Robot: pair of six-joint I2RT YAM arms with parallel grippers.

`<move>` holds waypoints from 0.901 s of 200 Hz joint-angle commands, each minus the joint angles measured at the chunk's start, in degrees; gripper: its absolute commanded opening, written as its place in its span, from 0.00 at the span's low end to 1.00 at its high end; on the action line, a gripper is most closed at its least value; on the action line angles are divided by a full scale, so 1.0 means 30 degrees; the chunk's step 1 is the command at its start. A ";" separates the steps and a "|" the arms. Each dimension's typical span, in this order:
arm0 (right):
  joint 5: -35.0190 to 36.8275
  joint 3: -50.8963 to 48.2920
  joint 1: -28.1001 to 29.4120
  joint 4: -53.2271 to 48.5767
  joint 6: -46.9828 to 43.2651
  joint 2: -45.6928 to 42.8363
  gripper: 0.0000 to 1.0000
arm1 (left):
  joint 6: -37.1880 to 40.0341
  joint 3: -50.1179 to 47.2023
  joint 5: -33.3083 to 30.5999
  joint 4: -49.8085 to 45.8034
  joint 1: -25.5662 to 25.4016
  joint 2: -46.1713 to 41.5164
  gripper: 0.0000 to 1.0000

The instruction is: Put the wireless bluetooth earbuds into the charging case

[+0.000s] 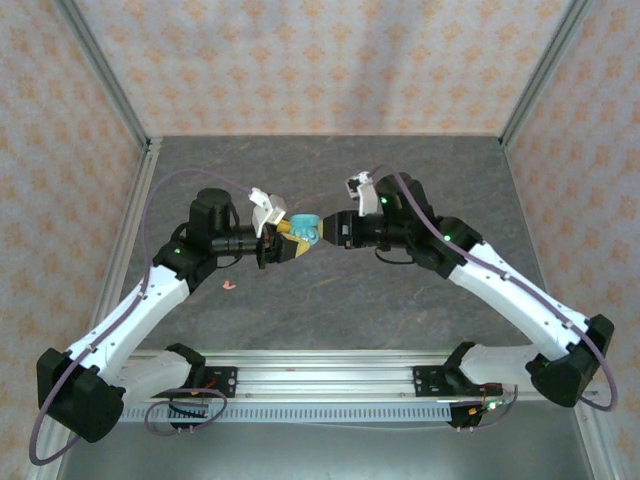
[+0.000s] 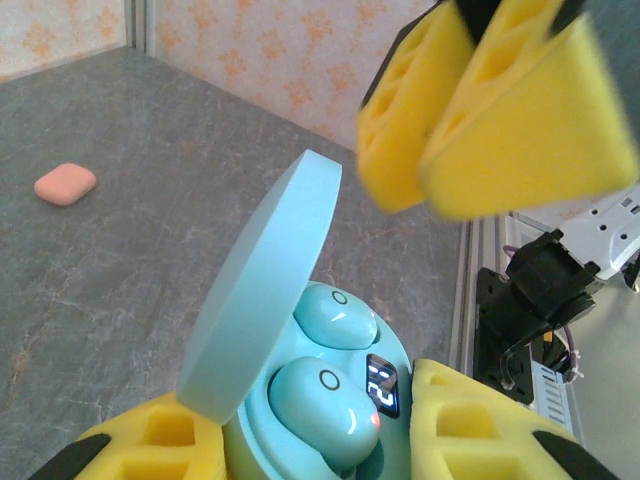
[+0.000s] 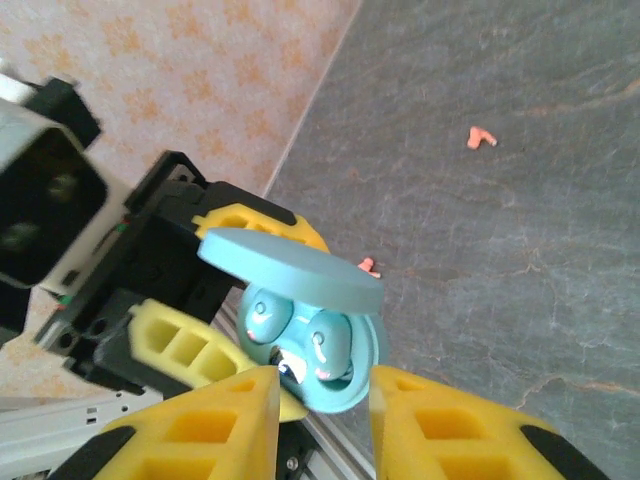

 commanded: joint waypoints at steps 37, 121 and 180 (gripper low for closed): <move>0.0318 -0.1589 -0.0860 0.2855 0.2538 -0.2159 0.38 | -0.1033 0.0860 0.0470 0.1172 0.0099 -0.0219 0.05; -0.2026 -0.5499 -0.0742 1.0279 0.8764 -0.2621 0.53 | -0.3101 0.2024 0.0499 0.2764 -0.0017 -0.0003 0.05; -0.2821 -0.5491 -0.0322 1.2281 0.9690 -0.1628 0.57 | -0.3446 0.2265 0.0382 0.2868 -0.0368 0.0031 0.05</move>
